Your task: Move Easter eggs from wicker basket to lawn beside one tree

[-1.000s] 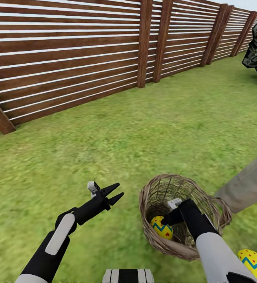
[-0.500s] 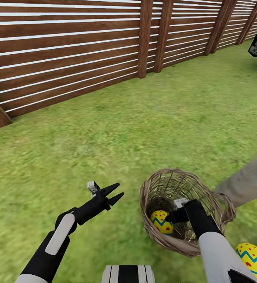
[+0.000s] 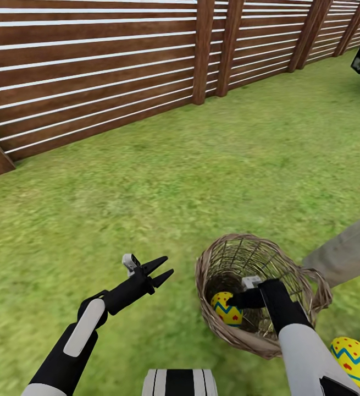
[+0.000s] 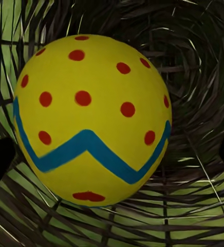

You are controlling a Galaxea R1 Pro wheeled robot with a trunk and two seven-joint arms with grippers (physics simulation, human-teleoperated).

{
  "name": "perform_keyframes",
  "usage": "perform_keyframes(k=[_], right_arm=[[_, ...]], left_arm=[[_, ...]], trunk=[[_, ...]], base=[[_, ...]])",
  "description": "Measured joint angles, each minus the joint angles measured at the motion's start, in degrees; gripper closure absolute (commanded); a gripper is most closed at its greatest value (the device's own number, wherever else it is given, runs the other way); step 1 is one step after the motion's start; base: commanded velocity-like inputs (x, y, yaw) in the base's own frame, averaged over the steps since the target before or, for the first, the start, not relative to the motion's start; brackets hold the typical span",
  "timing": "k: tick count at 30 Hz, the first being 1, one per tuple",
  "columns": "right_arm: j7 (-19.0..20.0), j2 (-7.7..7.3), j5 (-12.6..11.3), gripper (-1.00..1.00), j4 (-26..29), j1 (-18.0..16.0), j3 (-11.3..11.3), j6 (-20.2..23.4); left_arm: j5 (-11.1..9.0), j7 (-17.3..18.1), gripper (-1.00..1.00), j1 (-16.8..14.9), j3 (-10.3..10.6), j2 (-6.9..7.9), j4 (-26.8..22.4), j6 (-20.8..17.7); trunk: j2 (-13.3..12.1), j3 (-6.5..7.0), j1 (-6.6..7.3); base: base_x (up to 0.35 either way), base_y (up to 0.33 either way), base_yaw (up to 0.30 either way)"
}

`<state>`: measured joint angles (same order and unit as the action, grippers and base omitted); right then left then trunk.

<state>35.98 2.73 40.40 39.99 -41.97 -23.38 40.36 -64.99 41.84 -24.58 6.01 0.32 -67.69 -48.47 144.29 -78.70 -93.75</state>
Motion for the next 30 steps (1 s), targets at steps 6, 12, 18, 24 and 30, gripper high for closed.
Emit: perform_keyframes(k=[6,12,18,24,30], right_arm=[[1.86,-0.07,-0.13,-1.0,0.02,0.0,0.1,-0.03],[1.94,-0.09,-0.12,-1.0,0.05,0.0,0.1,-0.17],[1.96,-0.32,-0.2,-1.0,0.16,0.0,0.1,-0.69],[1.96,-0.03,-0.22,-1.0,1.79,0.0,0.09,-2.19],[2.14,0.01,-1.1,-1.0,2.02,-0.02,0.17,-2.02]], left_arm=[[-0.02,0.0,-1.0,0.0,0.0,0.0,0.0,-0.01],[0.01,0.0,-1.0,0.0,0.0,0.0,0.0,0.0],[0.06,-0.02,-1.0,0.0,0.01,-0.06,0.0,0.1],[0.08,-0.03,-1.0,0.0,0.02,-0.08,0.34,0.11],[0.09,-0.15,-1.0,0.0,0.03,-0.13,0.44,0.11]], trunk=[[0.06,-0.89,-0.1],[0.09,-1.55,-0.18],[0.15,-2.44,-0.28],[0.16,-2.66,-0.31],[0.25,-3.98,-0.46]], base=[[0.0,0.0,0.0],[0.0,0.0,0.0],[0.0,0.0,0.0],[0.0,0.0,0.0],[0.0,0.0,0.0]])
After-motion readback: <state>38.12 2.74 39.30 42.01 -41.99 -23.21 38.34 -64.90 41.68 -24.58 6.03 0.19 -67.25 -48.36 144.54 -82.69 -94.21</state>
